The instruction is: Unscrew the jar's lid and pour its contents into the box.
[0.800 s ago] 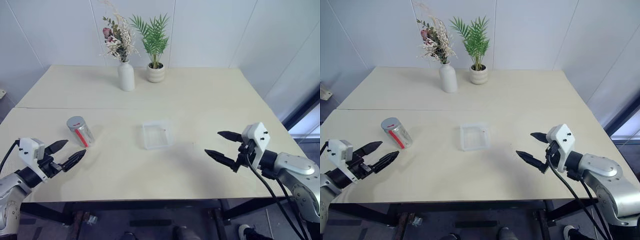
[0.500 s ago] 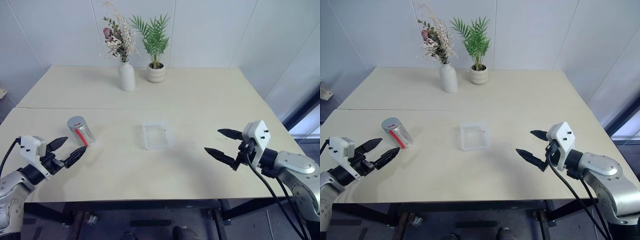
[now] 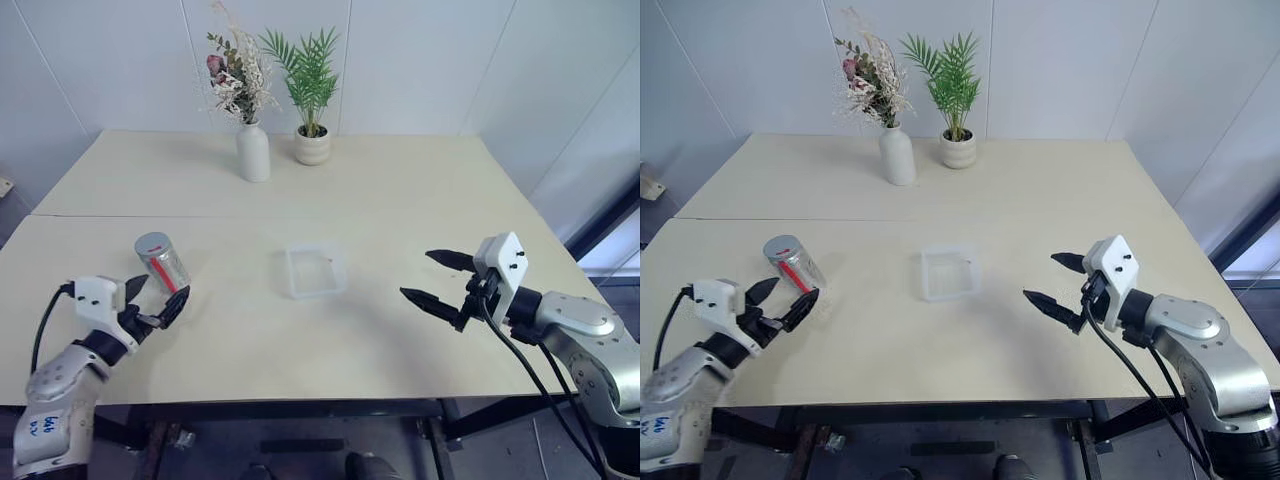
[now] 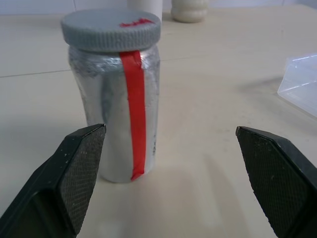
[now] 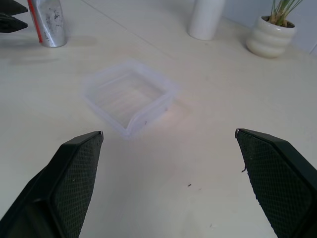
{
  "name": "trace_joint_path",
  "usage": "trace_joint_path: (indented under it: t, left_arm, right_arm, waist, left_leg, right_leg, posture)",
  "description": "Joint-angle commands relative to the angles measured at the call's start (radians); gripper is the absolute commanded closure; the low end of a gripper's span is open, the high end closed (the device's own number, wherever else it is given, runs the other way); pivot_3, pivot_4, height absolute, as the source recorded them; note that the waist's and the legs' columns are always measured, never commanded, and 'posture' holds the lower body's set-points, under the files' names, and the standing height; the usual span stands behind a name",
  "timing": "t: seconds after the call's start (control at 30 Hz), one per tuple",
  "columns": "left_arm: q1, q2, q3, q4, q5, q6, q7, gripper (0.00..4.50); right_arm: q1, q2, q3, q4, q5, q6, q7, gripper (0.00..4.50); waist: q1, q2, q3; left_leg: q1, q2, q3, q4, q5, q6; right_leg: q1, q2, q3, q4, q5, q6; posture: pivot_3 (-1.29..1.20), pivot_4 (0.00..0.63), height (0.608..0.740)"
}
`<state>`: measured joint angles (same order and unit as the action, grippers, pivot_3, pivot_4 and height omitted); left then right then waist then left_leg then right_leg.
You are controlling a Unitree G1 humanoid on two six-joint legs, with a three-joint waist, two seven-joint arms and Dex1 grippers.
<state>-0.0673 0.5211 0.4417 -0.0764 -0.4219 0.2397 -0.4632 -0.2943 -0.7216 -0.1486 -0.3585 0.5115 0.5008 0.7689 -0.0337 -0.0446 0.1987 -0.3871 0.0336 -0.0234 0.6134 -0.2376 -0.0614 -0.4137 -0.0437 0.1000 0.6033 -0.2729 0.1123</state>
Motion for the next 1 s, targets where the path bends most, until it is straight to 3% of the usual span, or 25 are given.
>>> trace_joint_path:
  t: [0.03, 1.0]
  left_arm:
    - [-0.003, -0.016, 0.006, -0.057, 0.018, -0.023, 0.046, 0.02]
    - [-0.159, -0.09, -0.013, 0.142, 0.072, -0.179, 0.157, 0.02]
  right_arm:
    - [-0.01, 0.005, -0.002, -0.01, -0.005, -0.022, 0.003, 0.0]
    - [-0.006, 0.005, -0.011, -0.004, -0.059, -0.039, -0.006, 0.0]
  waist:
    - [0.001, 0.0, 0.0]
    - [0.002, 0.0, 0.0]
  left_leg:
    - [0.0, 0.0, 0.0, 0.0, 0.0, 0.0]
    - [0.0, -0.001, 0.005, 0.002, -0.001, 0.001]
  right_leg:
    - [0.0, 0.0, 0.0, 0.0, 0.0, 0.0]
    - [0.0, 0.0, 0.005, -0.001, 0.002, 0.003]
  posture:
    - [0.0, 0.15, 0.74]
    - [0.0, 0.15, 0.74]
